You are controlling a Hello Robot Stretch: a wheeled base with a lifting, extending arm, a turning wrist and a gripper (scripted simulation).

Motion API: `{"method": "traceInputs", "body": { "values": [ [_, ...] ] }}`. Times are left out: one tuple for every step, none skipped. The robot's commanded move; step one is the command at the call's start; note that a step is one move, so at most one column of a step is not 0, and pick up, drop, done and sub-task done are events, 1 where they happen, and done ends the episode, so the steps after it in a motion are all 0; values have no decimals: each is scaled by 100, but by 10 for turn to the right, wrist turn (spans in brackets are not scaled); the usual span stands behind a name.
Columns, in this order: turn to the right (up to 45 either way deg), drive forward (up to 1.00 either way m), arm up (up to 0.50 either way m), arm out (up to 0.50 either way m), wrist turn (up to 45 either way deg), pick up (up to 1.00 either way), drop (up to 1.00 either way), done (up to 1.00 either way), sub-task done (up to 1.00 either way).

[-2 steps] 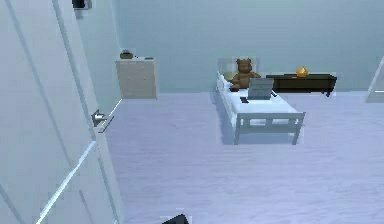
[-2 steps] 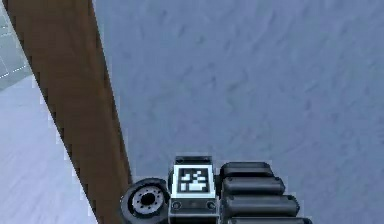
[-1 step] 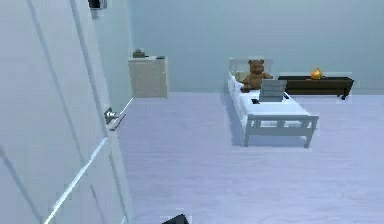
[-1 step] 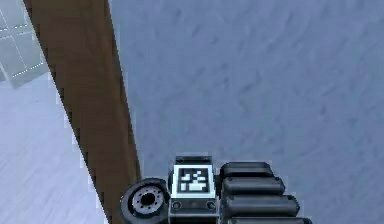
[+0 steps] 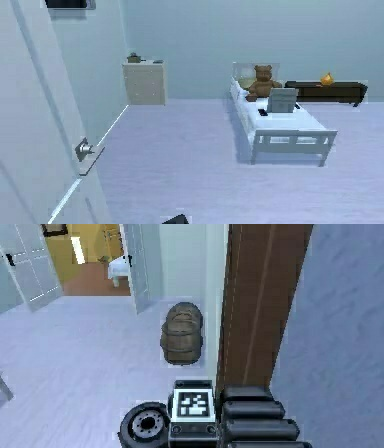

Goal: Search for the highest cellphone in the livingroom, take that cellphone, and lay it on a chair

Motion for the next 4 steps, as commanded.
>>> {"method": "traceInputs", "body": {
  "values": [
    [330,0,0,0,0,0,0,0,0],
    [0,55,0,0,0,0,0,0,0],
    [330,0,0,0,0,0,0,0,0],
    [0,100,0,0,0,0,0,0,0]
  ]
}}
